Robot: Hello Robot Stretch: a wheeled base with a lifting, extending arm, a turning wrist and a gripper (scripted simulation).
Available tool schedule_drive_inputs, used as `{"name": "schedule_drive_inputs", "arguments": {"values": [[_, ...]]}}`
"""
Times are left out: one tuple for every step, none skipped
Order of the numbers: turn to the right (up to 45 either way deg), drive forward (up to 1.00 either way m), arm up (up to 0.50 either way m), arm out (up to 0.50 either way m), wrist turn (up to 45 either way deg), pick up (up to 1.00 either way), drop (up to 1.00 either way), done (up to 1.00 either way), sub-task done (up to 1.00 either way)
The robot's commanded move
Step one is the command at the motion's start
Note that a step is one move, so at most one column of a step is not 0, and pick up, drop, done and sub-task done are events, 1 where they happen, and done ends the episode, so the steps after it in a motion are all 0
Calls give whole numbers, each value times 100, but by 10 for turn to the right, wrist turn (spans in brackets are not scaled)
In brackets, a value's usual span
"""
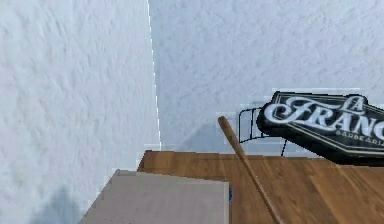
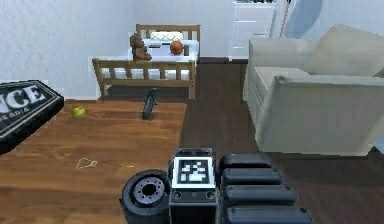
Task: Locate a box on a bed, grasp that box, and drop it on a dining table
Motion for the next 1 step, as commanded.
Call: {"name": "schedule_drive_inputs", "arguments": {"values": [[0, 0, 0, 40, 0, 0, 0, 0, 0]]}}
